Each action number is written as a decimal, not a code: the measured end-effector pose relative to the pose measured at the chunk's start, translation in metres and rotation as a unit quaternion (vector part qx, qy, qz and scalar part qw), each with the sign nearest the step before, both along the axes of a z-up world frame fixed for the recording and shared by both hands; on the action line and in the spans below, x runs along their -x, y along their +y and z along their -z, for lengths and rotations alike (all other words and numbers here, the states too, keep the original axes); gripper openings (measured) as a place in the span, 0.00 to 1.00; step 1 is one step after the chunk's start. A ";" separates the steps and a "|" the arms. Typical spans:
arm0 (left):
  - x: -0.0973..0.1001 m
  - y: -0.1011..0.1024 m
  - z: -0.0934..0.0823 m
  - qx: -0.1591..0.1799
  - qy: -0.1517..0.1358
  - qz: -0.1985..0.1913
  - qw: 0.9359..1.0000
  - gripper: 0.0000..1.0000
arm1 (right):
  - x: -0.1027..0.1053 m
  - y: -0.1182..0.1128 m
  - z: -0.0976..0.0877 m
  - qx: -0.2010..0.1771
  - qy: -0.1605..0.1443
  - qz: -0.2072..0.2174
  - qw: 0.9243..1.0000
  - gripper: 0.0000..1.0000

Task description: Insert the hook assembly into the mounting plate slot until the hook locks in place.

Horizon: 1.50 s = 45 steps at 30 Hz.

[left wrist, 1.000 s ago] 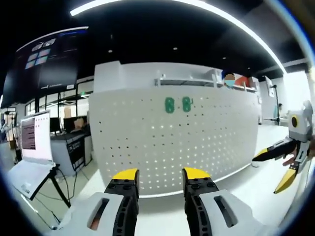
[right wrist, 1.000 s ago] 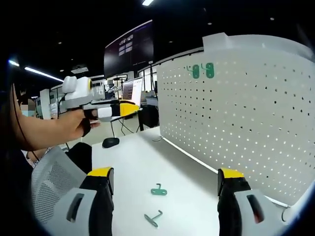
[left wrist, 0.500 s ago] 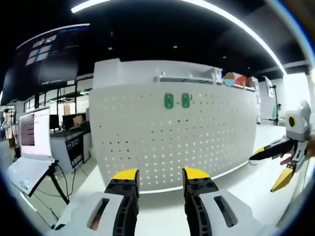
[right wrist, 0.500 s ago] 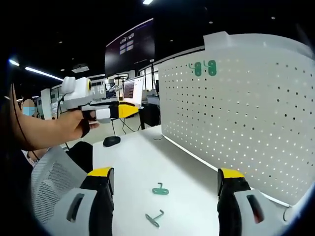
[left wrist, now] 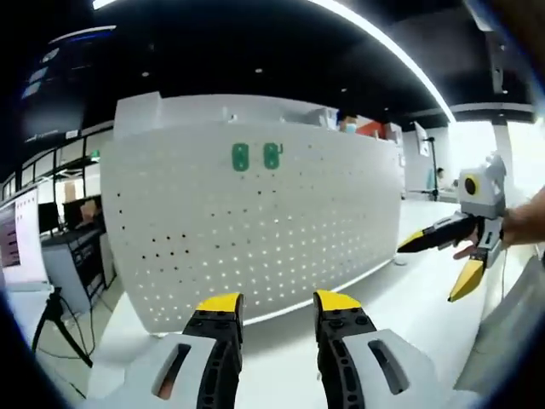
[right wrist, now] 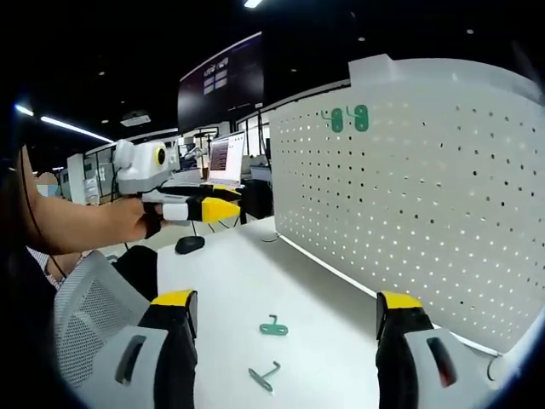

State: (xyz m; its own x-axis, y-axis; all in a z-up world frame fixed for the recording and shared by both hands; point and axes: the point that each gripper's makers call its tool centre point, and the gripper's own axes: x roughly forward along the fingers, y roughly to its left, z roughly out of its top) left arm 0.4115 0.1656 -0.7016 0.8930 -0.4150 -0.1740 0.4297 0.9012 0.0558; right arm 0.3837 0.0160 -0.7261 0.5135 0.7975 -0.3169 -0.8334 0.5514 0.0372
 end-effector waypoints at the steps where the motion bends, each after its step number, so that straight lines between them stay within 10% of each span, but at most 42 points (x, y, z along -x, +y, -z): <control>1: 0.000 -0.001 0.001 0.003 0.003 0.006 1.000 0.33 | 0.000 -0.001 0.000 0.000 -0.001 0.002 1.000 0.84; 25: 0.012 -0.037 0.088 -0.016 0.121 0.096 0.988 0.26 | -0.002 -0.003 0.002 0.000 0.004 0.014 1.000 0.84; 45: 0.030 -0.069 0.145 -0.081 0.191 0.159 0.965 0.19 | -0.002 -0.006 0.003 0.000 0.006 0.015 1.000 0.84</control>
